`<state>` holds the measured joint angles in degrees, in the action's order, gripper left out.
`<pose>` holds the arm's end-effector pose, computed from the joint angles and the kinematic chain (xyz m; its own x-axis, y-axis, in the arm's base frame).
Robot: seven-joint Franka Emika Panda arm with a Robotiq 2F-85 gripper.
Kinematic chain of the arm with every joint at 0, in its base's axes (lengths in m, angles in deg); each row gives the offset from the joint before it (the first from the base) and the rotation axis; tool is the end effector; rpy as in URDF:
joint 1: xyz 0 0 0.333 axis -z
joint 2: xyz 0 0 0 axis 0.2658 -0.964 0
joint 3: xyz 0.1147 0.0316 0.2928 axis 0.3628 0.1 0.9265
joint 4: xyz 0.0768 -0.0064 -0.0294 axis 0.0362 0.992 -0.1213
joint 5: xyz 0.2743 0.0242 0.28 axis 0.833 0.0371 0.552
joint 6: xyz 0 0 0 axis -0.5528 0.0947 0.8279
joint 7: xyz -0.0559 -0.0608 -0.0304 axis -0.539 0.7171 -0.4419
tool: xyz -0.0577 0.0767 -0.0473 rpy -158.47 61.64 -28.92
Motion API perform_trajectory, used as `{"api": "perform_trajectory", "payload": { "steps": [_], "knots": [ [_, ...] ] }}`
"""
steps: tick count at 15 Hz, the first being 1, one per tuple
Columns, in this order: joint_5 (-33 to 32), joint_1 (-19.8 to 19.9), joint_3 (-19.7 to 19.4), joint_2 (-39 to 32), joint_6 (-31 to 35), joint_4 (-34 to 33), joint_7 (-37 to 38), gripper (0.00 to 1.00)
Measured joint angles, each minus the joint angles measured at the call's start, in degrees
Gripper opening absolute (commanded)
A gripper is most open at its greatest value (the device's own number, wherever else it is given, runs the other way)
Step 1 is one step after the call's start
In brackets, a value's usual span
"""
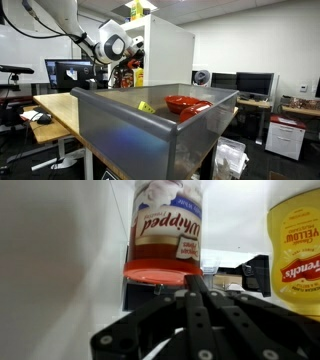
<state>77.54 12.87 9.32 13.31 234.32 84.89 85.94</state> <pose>0.6150 -0.0513 0.4715 0.5450 0.0176 0.8383 -0.0688 -0.9955 0.0656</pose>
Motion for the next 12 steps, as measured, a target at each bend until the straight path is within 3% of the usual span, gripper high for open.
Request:
{"api": "perform_trajectory", "payload": {
  "steps": [8, 12],
  "knots": [
    [0.1, -8.3, -8.6, -3.6, 1.6, -4.1, 2.4, 0.00],
    [0.3, -16.2, -17.3, -7.3, 1.7, -6.9, 4.1, 0.00]
  ]
}}
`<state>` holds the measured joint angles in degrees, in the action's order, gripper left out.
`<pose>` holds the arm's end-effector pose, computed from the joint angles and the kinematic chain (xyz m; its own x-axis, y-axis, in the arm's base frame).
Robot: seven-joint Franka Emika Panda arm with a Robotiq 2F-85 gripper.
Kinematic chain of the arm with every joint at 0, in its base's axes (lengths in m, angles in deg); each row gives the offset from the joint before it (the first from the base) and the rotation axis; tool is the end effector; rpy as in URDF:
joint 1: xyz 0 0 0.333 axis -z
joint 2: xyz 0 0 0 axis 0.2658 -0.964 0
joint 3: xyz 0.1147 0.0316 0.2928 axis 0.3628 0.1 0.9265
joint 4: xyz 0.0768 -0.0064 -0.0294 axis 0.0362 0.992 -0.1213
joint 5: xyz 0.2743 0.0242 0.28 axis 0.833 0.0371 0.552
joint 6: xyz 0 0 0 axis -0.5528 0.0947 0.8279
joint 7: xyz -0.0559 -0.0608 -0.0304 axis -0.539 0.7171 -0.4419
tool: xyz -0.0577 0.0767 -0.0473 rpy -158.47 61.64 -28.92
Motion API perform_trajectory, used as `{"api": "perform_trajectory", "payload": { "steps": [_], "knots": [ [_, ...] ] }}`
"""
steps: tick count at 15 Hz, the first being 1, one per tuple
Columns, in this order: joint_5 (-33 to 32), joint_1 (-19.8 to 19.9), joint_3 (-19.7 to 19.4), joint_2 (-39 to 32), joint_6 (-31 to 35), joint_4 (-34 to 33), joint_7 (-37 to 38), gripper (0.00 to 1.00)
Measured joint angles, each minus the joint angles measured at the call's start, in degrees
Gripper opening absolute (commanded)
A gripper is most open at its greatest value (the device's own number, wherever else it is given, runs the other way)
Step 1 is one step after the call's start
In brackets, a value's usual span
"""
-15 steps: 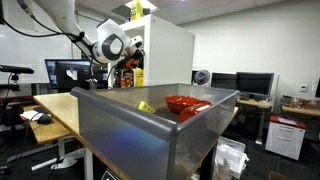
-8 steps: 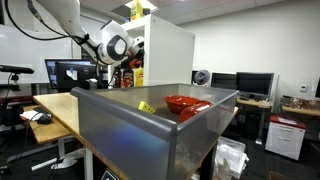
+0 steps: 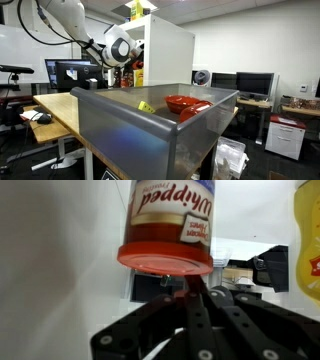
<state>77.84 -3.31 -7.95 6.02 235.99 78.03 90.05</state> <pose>0.6481 -0.0449 0.4675 0.5080 0.0290 0.8609 -0.1100 -0.9891 0.0982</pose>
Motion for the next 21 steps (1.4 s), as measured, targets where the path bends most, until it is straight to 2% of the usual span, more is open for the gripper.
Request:
{"api": "perform_trajectory", "payload": {
  "steps": [5, 8, 14, 21],
  "knots": [
    [0.2, -7.8, -8.5, -2.4, -1.0, -0.9, 2.1, 0.00],
    [0.2, -12.0, -12.8, -2.3, -6.1, -1.9, 3.4, 0.00],
    [0.1, -17.7, -17.3, -0.9, -15.3, -3.2, 5.1, 0.00],
    [0.0, -22.4, -21.0, 0.7, -20.6, -2.9, 7.0, 0.00]
  ]
}}
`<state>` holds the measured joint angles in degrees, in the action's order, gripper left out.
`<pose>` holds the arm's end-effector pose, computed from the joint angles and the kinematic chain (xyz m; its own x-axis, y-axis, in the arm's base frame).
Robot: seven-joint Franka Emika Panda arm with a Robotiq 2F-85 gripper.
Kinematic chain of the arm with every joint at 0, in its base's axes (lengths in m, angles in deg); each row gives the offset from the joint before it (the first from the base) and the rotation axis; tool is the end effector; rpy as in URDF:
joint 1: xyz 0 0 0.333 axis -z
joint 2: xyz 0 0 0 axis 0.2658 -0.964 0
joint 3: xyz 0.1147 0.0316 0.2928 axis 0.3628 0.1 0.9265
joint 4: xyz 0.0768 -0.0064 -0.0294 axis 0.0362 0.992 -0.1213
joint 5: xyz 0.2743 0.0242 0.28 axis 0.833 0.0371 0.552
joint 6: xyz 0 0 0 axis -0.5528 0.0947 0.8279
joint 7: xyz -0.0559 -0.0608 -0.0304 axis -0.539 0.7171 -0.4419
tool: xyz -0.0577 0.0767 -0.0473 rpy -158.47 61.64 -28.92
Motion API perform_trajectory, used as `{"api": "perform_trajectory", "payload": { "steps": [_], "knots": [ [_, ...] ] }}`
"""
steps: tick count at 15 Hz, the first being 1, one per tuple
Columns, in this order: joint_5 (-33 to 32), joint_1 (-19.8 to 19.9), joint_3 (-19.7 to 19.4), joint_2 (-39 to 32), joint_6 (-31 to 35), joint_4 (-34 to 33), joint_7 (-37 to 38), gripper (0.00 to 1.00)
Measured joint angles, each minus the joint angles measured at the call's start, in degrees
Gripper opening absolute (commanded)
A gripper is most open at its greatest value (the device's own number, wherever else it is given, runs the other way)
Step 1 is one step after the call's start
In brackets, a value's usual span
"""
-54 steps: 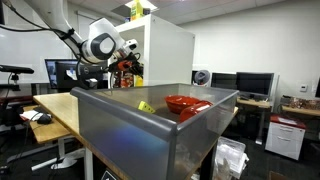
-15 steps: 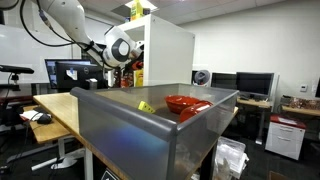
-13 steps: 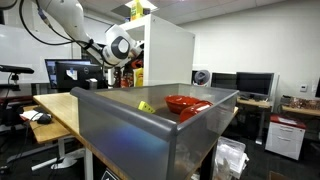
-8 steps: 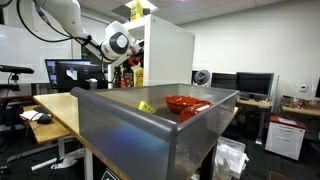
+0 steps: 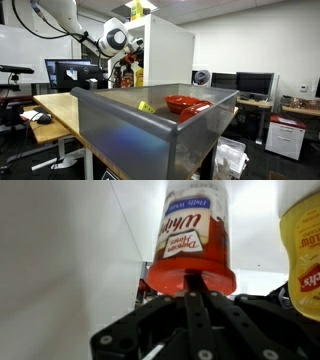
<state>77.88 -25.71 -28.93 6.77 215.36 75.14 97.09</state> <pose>0.6492 -0.0208 0.4869 0.6731 -0.0636 0.7368 -0.2223 -0.9676 0.1195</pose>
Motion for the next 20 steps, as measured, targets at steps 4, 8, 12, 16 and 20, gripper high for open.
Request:
{"api": "perform_trajectory", "payload": {
  "steps": [4, 8, 12, 16, 20],
  "knots": [
    [-0.1, -2.2, -2.1, 0.3, -0.9, 0.3, 1.1, 0.00],
    [-0.1, -3.9, -3.8, 0.5, -1.5, 0.7, 1.5, 0.00],
    [-0.3, -6.2, -5.9, 1.5, -3.9, 1.1, 1.6, 0.00],
    [-0.8, -8.5, -7.7, 3.1, -6.7, 1.8, 1.6, 0.00],
    [-2.1, -10.3, -9.3, 4.6, -9.7, 2.2, 1.6, 0.00]
  ]
}}
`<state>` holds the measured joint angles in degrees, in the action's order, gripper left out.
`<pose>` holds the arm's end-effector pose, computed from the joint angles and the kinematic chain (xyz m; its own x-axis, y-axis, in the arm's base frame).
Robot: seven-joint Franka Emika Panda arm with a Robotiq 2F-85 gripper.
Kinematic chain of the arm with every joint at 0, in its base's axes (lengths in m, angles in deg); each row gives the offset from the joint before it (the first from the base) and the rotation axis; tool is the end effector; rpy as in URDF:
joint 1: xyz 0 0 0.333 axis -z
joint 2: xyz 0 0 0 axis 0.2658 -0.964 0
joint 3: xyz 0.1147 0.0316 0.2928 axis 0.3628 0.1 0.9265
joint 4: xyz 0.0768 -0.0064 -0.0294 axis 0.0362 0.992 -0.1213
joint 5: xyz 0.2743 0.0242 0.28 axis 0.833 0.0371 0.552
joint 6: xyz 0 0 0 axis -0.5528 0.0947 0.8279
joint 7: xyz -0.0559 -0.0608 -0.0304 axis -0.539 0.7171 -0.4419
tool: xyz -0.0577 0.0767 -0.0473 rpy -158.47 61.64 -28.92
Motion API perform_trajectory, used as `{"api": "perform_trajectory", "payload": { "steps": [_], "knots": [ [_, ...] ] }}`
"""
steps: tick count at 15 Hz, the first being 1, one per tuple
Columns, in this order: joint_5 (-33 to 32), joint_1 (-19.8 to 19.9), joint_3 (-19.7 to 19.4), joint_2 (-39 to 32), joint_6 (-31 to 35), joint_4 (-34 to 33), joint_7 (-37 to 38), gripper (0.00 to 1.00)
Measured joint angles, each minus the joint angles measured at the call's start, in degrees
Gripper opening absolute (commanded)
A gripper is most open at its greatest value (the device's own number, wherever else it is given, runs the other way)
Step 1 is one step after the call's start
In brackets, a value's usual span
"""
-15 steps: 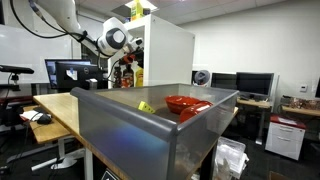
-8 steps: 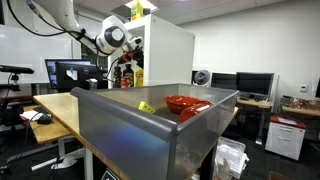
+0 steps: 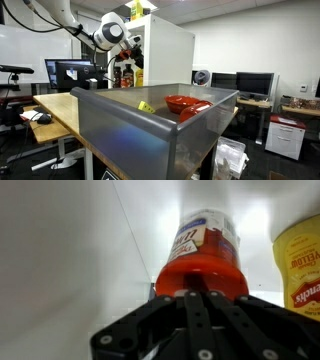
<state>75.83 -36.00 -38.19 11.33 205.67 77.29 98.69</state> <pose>0.6276 -0.0210 0.4969 0.7480 -0.1108 0.6544 -0.2522 -0.9595 0.1258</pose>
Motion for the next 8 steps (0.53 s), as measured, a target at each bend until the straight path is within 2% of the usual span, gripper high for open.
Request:
{"api": "perform_trajectory", "payload": {
  "steps": [8],
  "knots": [
    [-6.5, -3.8, -2.2, 5.2, -7.1, 2.6, 0.0, 0.00]
  ]
}}
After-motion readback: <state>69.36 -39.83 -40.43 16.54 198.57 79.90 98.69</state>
